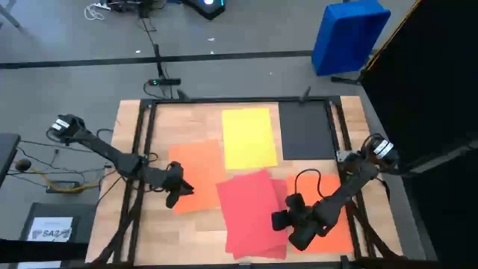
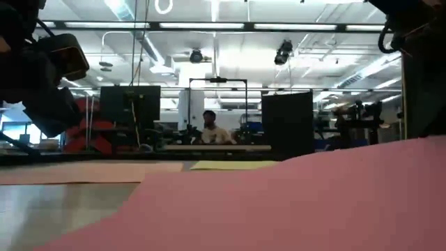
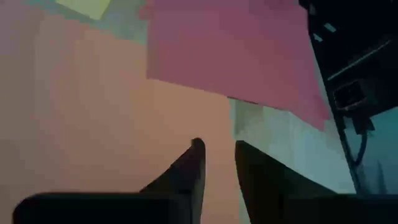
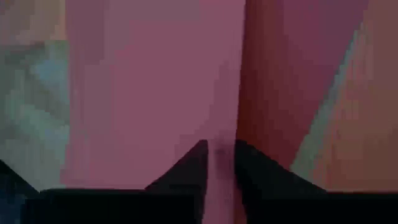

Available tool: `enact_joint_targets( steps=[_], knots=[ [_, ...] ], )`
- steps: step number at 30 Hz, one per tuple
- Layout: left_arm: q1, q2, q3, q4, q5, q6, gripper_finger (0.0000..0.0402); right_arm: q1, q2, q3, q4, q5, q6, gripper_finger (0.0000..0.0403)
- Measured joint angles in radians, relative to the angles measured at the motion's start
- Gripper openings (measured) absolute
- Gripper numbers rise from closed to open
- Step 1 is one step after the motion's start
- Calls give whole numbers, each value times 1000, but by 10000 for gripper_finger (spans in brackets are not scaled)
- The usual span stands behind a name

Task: Organize paper
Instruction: Stack the red paper on top of the red paper

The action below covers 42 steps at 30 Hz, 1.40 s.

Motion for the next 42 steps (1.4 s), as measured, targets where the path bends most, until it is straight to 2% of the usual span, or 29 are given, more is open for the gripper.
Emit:
enact_joint_targets(
  steps=[6,10,17,26,33,40,42],
  knots=[
    [1,64,0,-37,1,-2,72,-11,-32,0,-7,-49,-212,160],
    [3,124,0,-43,1,-3,70,-37,-91,0,-28,-46,-366,186],
    [4,230,7,-94,23,-54,44,-117,-151,0,-117,-47,-524,184],
    [3,245,17,-141,236,-164,2,-191,-152,1,-123,-95,-674,178],
    [2,246,115,-375,267,-149,0,-201,-152,1,-126,-112,-739,177],
    [2,248,281,-785,257,-125,0,-201,-151,0,-134,-115,-791,179],
    [2,246,324,-840,256,-109,0,-201,-151,0,-139,-108,-809,179]
  ],
)
